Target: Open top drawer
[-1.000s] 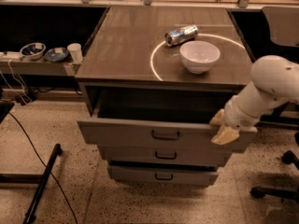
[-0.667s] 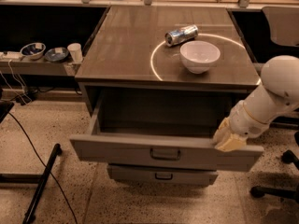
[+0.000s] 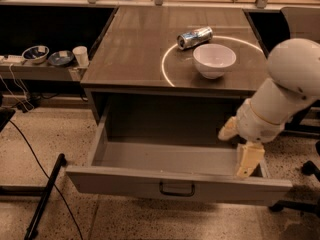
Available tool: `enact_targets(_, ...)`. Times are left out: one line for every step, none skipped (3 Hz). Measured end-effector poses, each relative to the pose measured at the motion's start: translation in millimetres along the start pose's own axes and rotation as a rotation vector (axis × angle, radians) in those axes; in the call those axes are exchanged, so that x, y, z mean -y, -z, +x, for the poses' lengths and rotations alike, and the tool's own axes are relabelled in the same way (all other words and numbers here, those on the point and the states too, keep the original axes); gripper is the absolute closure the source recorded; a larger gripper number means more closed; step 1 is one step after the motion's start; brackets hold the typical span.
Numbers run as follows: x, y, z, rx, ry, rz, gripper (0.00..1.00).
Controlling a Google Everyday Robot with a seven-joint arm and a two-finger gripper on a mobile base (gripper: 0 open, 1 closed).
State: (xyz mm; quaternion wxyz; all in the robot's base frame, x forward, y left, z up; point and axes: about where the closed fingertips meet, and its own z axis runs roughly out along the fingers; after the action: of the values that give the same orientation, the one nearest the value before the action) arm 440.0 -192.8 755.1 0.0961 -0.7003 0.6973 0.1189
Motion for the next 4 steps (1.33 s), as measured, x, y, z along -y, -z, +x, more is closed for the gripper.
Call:
enact_targets(22.9,-23.2,-18.0,-0.050,0.013,0.014,0.21)
enact_targets(57.4,-61.3,-24.6,-0.069,-0.028,0.046,0.44)
enact_targets(85.9,-91.1,-24.7,-0.062,-0.091,0.079,0.68)
enact_targets(74.8,-120.3,-24.7,-0.022,-0.175,0.017,0.98)
